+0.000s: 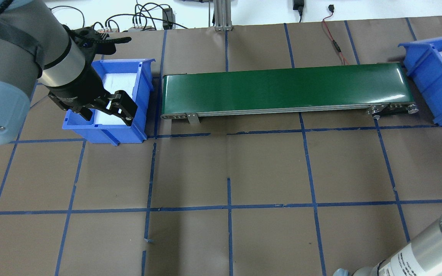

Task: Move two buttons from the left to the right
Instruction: 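Carry the yellow button with the right gripper into the far blue bin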

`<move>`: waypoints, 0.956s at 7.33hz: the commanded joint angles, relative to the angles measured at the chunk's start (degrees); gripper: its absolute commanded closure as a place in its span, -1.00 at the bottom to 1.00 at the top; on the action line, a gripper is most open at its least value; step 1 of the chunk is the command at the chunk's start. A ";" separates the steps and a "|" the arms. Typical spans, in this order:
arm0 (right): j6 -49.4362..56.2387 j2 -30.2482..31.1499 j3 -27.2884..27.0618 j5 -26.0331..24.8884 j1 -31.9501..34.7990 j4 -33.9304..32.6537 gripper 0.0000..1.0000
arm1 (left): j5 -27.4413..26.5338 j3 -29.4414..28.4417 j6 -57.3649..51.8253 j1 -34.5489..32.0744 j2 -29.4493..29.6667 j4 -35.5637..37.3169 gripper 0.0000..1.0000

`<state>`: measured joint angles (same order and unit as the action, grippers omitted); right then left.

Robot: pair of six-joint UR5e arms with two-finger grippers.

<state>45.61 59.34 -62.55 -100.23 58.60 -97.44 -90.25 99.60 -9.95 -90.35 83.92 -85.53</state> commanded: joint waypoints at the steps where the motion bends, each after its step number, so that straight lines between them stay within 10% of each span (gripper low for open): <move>1: 1.93 -6.93 4.77 3.36 -0.41 -4.25 0.89 | -0.36 0.07 0.10 0.00 -0.16 -0.07 -1.00; 7: 4.93 -17.49 12.98 8.82 -2.96 -4.86 0.89 | -0.36 0.07 0.19 -0.18 -0.42 -0.51 -1.00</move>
<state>50.27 43.24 -49.79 -92.45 56.37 -101.79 -90.62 99.67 -9.76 -90.52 83.29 -86.25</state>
